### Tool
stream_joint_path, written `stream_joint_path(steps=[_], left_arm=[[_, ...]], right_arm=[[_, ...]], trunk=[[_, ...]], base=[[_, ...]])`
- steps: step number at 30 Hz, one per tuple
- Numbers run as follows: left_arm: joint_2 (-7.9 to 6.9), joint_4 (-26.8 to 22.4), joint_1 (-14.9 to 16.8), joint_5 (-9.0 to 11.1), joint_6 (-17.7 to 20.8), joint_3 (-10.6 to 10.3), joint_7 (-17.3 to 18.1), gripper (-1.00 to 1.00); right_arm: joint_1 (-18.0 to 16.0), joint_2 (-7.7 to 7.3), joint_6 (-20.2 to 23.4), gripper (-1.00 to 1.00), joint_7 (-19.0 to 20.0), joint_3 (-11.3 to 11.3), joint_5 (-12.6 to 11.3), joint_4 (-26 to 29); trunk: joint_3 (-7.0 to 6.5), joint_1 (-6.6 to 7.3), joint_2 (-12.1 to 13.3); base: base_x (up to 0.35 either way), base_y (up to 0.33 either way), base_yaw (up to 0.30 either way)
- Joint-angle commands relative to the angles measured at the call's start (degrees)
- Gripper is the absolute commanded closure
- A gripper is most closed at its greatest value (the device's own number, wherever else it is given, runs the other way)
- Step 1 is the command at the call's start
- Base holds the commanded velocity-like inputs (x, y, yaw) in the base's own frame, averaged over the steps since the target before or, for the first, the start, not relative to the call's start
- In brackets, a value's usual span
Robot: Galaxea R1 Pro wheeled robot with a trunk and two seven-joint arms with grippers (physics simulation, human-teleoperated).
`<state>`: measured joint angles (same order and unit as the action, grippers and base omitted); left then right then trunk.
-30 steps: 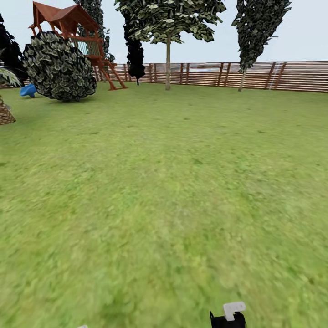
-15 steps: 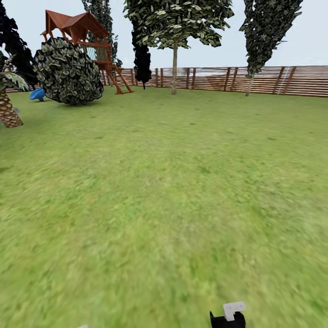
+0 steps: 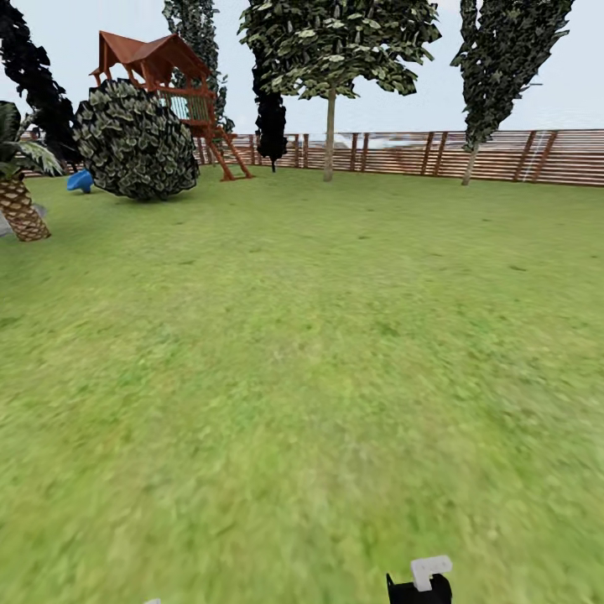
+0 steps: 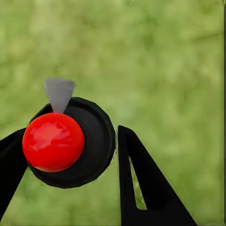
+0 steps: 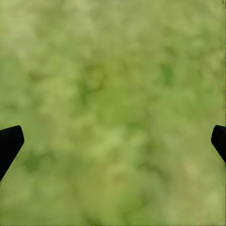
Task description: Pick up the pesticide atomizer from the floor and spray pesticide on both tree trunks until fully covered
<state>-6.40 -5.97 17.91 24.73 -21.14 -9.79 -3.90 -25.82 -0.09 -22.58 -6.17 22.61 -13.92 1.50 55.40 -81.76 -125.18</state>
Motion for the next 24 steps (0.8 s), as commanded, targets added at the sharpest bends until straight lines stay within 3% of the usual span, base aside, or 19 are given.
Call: stream_joint_path(steps=[1,6,16,24], left_arm=[[-0.01,0.0,0.0,0.2,-0.1,-0.5,-0.3,1.0],[-0.01,0.0,0.0,0.3,0.0,-0.5,-0.3,1.0],[-0.01,0.0,0.0,0.2,-0.1,-0.5,-0.3,1.0],[-0.01,0.0,0.0,0.2,-0.2,-0.5,-0.3,1.0]], right_arm=[[0.0,0.0,-0.1,-1.0,-0.2,0.5,-0.4,0.0],[0.0,0.0,-0.1,-1.0,-0.1,0.4,-0.5,0.1],[0.0,0.0,-0.1,-1.0,-0.2,0.4,-0.5,0.1],[0.0,-0.11,0.0,-1.0,-0.1,0.5,-0.4,0.0]], trunk=[[-0.04,-0.03,0.0],[-0.44,-0.03,0.0],[-0.83,-0.03,0.0],[-0.88,-0.03,0.0]], base=[[0.34,0.0,0.001],[0.339,0.0,-0.121],[0.34,0.0,-0.273],[0.34,0.0,-0.046]])
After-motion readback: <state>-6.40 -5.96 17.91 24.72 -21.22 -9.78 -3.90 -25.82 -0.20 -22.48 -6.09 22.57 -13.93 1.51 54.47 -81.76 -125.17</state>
